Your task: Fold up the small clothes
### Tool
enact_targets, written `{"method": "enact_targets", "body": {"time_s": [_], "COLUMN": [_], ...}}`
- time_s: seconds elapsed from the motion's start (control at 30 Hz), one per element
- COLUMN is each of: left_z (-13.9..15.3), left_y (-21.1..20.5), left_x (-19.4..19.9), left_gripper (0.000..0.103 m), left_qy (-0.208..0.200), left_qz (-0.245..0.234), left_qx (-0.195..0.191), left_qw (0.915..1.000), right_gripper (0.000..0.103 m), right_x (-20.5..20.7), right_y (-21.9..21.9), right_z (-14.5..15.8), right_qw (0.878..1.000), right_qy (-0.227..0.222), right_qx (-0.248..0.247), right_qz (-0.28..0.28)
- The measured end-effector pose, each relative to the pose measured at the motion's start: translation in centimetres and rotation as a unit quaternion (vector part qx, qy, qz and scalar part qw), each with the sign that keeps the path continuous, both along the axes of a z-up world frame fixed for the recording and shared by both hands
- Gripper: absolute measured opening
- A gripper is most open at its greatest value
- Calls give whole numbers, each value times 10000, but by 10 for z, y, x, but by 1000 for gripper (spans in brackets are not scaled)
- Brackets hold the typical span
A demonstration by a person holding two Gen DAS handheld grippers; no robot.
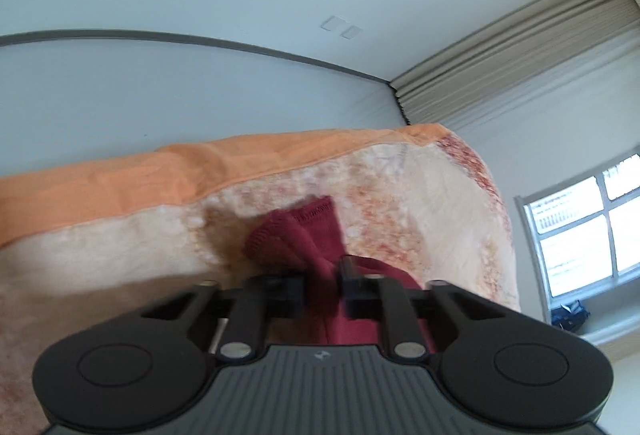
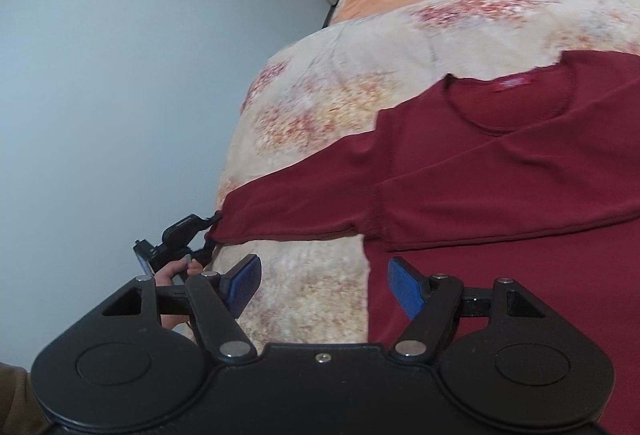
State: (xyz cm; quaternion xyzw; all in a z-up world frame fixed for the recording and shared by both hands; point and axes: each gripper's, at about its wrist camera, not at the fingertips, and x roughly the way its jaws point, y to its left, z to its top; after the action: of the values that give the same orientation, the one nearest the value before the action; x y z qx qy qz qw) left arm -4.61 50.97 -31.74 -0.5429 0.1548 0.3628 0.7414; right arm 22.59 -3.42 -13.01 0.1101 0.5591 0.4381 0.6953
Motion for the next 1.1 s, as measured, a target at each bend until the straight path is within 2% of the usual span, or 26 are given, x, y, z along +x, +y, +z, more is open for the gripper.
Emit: {"method": "enact_targets", "body": {"time_s": [0.1, 0.17, 0.23, 0.33, 0.47, 0.53, 0.63, 0.83, 0.93, 1.03, 1.07, 1.1], "left_z": [32, 54, 73, 94, 121, 132, 137, 95, 72, 31, 19, 11], "left_y": [-16, -33, -56, -94, -145, -182, -254, -402, -467, -521, -533, -541], "left_x": [21, 43, 71, 114, 158, 182, 218, 285, 302, 316, 316, 312], "left_gripper": [14, 14, 14, 14, 14, 14, 14, 14, 14, 15, 15, 15], "left_qy": [134, 187, 155, 92, -227, -424, -489, 50, 336, 954, 1131, 1227], "left_qz": [-562, -1078, -1604, -2203, -2476, -2790, -3481, -4657, -5100, -5614, -5721, -5800], "left_qx": [866, 1417, 1865, 2297, 2569, 2725, 3077, 3638, 3905, 4076, 4127, 4169], "left_qw": [9946, 9839, 9692, 9479, 9339, 9198, 8842, 8067, 7657, 7139, 6997, 6890], "right_gripper": [73, 73, 73, 73, 73, 74, 74, 74, 75, 76, 76, 76], "right_x": [3, 10, 18, 30, 44, 49, 61, 92, 107, 124, 130, 135], "right_y": [15, 21, 21, 15, -4, -17, -48, -130, -166, -189, -194, -196], "right_z": [2, 1, -1, -1, 0, -1, -8, -28, -35, -57, -67, -76], "right_qw": [10000, 10000, 9999, 9990, 9969, 9956, 9906, 9652, 9603, 9592, 9596, 9600], "right_qy": [-47, -58, -33, 13, 28, 10, 94, 407, 334, 448, 487, 539], "right_qx": [13, 12, 30, 77, 133, 146, 190, 283, 146, -24, -116, -181], "right_qz": [51, -29, -159, -445, -781, -925, -1350, -2567, -2766, -2793, -2769, -2742]}}
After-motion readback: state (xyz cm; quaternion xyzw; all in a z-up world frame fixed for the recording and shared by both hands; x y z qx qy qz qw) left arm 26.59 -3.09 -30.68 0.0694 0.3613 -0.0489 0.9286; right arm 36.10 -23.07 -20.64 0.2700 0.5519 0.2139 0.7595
